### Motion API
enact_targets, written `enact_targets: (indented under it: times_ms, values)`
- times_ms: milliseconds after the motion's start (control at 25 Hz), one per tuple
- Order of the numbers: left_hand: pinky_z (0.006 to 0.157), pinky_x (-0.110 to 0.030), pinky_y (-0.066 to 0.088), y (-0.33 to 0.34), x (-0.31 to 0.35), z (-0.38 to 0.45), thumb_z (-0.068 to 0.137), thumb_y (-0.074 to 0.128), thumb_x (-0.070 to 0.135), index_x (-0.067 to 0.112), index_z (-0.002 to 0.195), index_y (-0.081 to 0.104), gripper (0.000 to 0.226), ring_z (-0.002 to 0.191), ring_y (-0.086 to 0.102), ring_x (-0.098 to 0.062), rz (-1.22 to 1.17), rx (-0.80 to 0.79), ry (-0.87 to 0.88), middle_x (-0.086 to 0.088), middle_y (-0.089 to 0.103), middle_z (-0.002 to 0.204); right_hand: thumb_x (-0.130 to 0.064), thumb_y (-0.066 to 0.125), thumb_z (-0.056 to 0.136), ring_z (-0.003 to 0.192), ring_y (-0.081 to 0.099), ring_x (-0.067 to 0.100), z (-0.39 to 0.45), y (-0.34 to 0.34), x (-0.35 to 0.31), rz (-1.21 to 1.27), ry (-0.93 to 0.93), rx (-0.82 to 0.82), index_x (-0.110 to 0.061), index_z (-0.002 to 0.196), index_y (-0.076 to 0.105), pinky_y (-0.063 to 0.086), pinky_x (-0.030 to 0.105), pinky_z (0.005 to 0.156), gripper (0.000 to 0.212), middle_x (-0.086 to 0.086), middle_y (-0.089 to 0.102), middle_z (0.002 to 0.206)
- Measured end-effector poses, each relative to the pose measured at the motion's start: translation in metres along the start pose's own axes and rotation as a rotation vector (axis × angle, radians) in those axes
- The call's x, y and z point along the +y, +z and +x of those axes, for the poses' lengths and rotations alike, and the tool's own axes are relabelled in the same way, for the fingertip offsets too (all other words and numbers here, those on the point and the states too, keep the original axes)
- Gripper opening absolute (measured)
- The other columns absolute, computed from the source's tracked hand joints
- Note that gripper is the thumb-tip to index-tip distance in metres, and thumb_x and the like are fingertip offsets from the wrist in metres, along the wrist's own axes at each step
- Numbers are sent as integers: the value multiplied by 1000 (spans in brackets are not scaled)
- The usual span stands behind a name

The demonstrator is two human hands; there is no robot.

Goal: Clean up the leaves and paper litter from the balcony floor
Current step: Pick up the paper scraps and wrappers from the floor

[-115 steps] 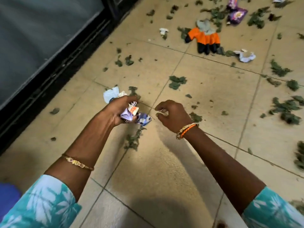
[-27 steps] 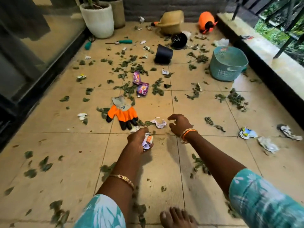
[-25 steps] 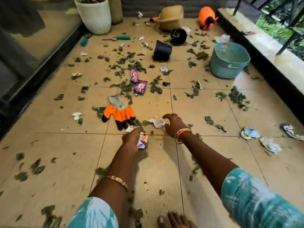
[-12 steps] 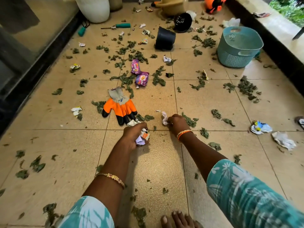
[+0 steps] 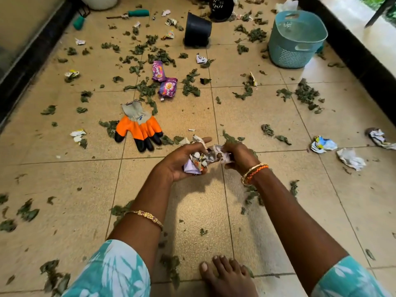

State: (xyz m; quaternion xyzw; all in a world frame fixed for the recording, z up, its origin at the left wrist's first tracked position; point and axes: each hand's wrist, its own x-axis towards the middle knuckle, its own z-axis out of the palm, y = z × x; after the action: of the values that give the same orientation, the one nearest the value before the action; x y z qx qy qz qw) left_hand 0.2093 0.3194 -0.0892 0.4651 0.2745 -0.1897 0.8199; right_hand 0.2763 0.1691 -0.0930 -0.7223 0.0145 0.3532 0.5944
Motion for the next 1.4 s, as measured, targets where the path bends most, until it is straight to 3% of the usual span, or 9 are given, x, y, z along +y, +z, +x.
enact_targets:
  times_ms: [280, 440, 600, 680, 800, 960, 1040, 1160, 1400]
  values:
    - [34, -16, 38, -4, -4, 9, 94, 55, 12, 5, 85, 59, 12, 39, 54, -17, -1, 263, -5, -11, 61, 68, -8, 69, 82, 72, 57, 16, 20, 16, 4, -216, -201, 132, -14, 78, 58, 54, 30, 64, 13, 1, 59, 73]
    - [29, -6, 18, -33, 1, 5, 98, 44, 11, 8, 66, 40, 33, 22, 37, -10, -112, 381, 13, -3, 50, 38, -9, 58, 89, 103, 59, 21, 69, 35, -9, -638, -357, 174, -7, 115, 62, 45, 28, 91, 26, 11, 64, 114]
    - [33, -4, 20, -61, 1, 6, 95, 49, 11, 7, 65, 41, 31, 24, 40, -12, -146, 542, 46, -6, 53, 39, -6, 52, 92, 134, 34, 32, 120, 59, -4, -1095, -460, -21, -7, 142, 35, 28, 31, 108, 53, 18, 31, 148]
    - [34, -4, 23, -70, 1, 8, 93, 51, 9, 6, 67, 44, 27, 28, 47, -15, -182, 592, 85, -7, 55, 42, -7, 47, 95, 134, 33, 33, 125, 65, 9, -1202, -530, -1, -4, 138, 42, 32, 35, 109, 43, 18, 34, 147]
    - [32, -5, 20, -73, -2, 10, 93, 49, 10, 4, 72, 49, 22, 35, 54, -15, -179, 528, 91, -7, 57, 47, 4, 43, 91, 114, 48, 34, 114, 63, 23, -1356, -683, 167, 5, 113, 58, 47, 38, 86, 27, 21, 55, 118]
    - [33, -7, 21, -62, -6, 21, 91, 52, 12, 3, 77, 52, 17, 34, 50, -16, -144, 465, 47, -12, 59, 57, 6, 51, 85, 97, 60, 32, 104, 46, 18, -997, -587, 282, 1, 97, 68, 48, 32, 81, 22, 20, 66, 100]
    - [34, -9, 27, -47, -6, 26, 89, 58, 14, 3, 85, 58, 12, 33, 48, -17, -95, 438, 18, -16, 61, 70, 5, 60, 80, 84, 65, 22, 85, 34, 13, -635, -435, 356, -5, 92, 70, 48, 22, 76, 18, 14, 71, 90]
    - [43, -18, 38, -15, -7, 31, 87, 63, 16, 6, 96, 66, 14, 46, 55, -21, -5, 367, 12, -14, 64, 82, 8, 69, 74, 72, 67, 21, 40, 7, 10, -34, -252, 344, -15, 92, 61, 56, 30, 70, 30, 9, 68, 75]
    - [43, -15, 37, 75, -15, 42, 88, 57, 7, 7, 73, 58, 15, 37, 55, -16, 167, 151, -64, -5, 60, 51, 18, 62, 75, 64, 62, 20, -22, -52, 15, 75, -230, 333, -12, 93, 54, 59, 32, 65, 35, 10, 62, 71]
